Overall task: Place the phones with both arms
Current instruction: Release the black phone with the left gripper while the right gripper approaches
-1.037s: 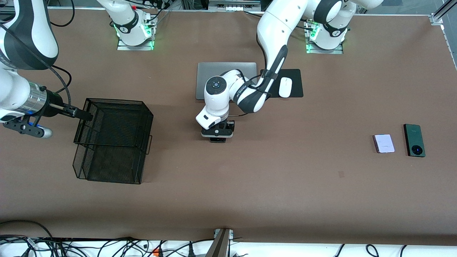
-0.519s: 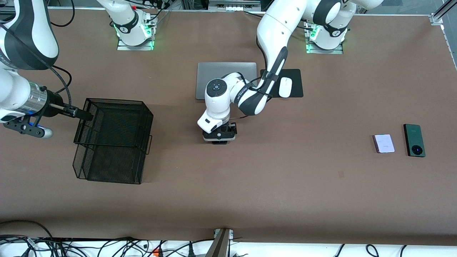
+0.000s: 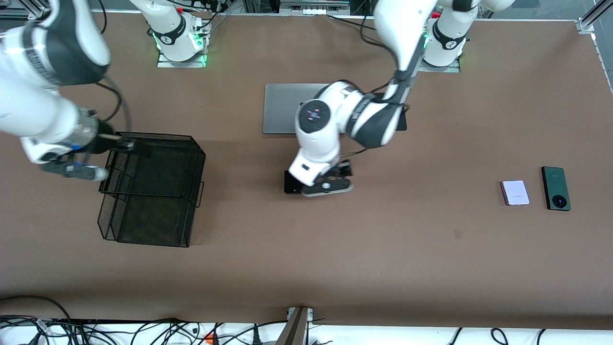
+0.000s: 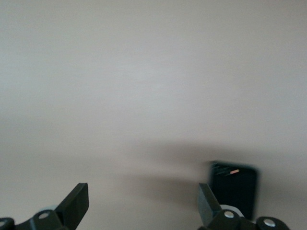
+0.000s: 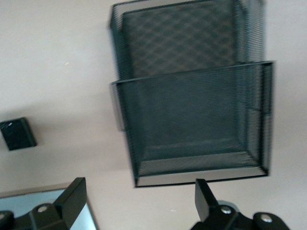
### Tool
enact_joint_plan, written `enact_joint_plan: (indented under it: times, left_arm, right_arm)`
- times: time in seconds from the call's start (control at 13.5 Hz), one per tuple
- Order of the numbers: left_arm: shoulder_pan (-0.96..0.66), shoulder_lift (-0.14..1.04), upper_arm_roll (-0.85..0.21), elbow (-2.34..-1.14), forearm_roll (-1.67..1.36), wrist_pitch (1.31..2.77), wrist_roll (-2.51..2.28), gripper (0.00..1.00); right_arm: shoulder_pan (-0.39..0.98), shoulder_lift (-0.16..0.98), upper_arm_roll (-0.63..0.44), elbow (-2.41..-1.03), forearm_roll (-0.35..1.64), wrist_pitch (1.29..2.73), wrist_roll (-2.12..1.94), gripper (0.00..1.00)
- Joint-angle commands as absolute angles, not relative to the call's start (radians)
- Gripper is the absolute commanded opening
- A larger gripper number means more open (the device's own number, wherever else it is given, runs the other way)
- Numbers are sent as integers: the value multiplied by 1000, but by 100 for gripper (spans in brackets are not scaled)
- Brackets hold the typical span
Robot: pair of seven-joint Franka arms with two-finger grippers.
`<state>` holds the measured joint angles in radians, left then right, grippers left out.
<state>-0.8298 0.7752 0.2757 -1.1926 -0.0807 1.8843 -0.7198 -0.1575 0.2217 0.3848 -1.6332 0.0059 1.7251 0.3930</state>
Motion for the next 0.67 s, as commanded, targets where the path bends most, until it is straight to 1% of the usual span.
enact_joint_plan:
  times: [0.0,0.15,0.3,0.37,0.44,0.59]
  left_arm:
    - [-757,652,265,-1351,-66,1813,-527,100]
    - [-681,579,267,-1454,-19,1801,-369,100]
    - [-606,520,265,-1537,46,1807,-257,100]
    - [-568,505,265,-1561,61,1809,-186,100]
    - [-527,486,265,-1586,80,1813,-114,100]
    - [-444,462,265,-1617,110,1845,3,100]
  right_arm:
    - [-40,273,393,-1621,12,1768,445,100]
    - [56,325,393,-1608,17,1880,463,100]
    - [121,430,393,-1550,9,1956,544,100]
    - [180,480,390,-1525,-12,1980,583,100]
    - [224,542,388,-1494,-73,2035,627,100]
    - [282,651,388,-1459,-158,2132,731,100]
